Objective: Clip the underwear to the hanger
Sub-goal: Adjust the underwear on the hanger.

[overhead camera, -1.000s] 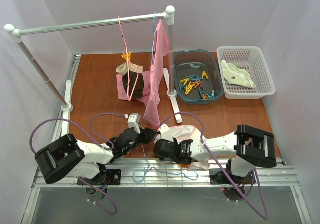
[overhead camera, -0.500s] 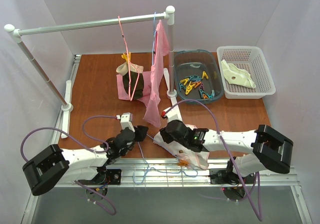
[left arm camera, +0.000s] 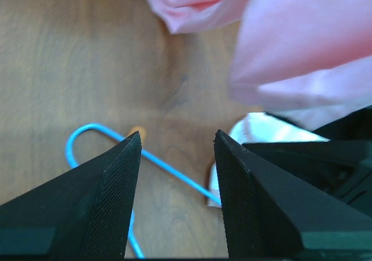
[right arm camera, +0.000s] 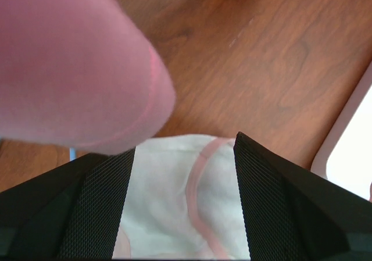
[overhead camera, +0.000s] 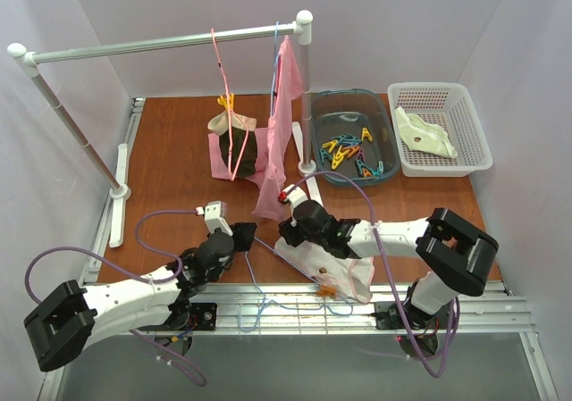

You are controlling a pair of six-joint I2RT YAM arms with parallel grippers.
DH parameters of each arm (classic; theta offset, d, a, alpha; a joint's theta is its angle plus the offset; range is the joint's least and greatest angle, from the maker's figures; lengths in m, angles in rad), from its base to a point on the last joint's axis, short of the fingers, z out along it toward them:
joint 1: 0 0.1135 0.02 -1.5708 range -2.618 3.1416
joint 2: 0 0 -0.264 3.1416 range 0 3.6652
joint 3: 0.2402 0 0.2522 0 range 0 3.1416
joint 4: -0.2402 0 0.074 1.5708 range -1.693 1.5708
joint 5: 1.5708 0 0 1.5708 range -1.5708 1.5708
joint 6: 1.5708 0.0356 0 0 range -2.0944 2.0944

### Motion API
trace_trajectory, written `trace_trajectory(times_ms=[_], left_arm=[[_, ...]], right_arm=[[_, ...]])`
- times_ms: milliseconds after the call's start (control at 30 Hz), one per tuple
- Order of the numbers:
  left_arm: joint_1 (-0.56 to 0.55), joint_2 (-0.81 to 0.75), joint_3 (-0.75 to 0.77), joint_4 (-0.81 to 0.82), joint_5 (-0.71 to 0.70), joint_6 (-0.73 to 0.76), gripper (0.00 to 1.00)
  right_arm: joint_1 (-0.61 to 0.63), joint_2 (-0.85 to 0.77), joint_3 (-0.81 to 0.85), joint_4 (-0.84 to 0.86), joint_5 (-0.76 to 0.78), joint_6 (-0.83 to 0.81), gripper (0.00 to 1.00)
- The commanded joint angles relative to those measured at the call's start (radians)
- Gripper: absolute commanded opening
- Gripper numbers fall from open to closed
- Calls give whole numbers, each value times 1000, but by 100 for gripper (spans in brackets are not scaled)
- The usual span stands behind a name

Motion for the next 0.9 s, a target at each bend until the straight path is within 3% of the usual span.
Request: trace_trajectory(times_ms=[0,200,400,867], left_arm=[[-4,26,47,-194,-73,-75,44],[-5,70,52,-306,-50,-173,38],[-5,29,52,-346,-78,-178,37],[-4,167,87,-177,-98,-144,39]], right_arm=[[-14,26,52,93,-68,-47,61],[-20,44,63,100,-91,-59,61],[-24,76,81,113,-112,-70,61],[-29,204,150,186,-227,-121,61]])
